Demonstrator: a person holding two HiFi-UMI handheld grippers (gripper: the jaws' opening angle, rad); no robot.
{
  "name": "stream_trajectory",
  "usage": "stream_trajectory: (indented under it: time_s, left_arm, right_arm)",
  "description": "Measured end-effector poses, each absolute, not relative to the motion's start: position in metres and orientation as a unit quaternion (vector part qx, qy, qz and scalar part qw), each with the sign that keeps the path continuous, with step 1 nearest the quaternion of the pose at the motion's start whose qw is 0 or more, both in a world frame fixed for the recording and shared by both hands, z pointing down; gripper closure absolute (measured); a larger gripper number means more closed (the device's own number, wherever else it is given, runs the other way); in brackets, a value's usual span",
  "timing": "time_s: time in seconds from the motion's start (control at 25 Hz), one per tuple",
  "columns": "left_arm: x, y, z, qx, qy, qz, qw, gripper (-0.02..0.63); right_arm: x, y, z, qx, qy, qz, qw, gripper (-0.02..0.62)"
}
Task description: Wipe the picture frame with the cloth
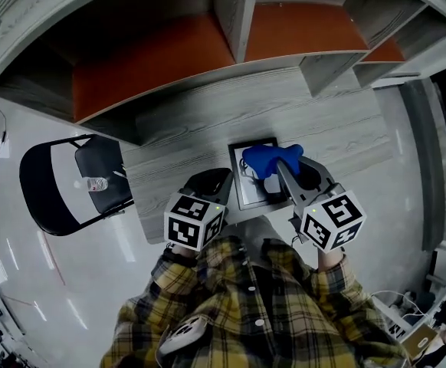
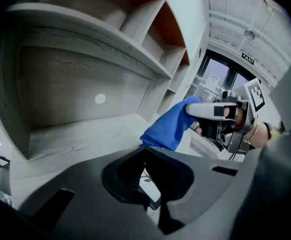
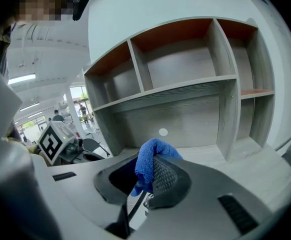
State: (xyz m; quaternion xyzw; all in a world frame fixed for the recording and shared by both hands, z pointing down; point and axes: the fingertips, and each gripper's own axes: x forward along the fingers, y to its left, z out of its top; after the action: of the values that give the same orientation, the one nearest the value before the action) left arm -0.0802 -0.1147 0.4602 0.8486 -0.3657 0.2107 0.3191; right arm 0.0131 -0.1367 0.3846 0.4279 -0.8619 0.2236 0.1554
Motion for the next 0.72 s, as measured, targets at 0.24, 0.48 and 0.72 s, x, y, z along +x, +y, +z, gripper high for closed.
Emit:
stream_trajectory:
  time_s: [0.24,0.48,0.72]
  left_arm:
    - [-0.074,-0.106,0.506,0.816,-0.378,0.219,0.378,0.600]
    - [-0.065,-0.099,0.550,0.786,-0.395,0.244,0.409,0.578]
    - [-0.055,-0.086,0.585,0.767,-0.393,0.279,0.425,0.490]
  right_arm:
    - [0.021,-0.141,0.398,0.427,-0.858,0.236,0.161,0.554]
    - [0.021,-0.141,0.418,0.412,-0.861,0.250,0.164,0.552]
    - [0.023,-0.141,0.431,0.407,-0.859,0.267,0.158,0.554]
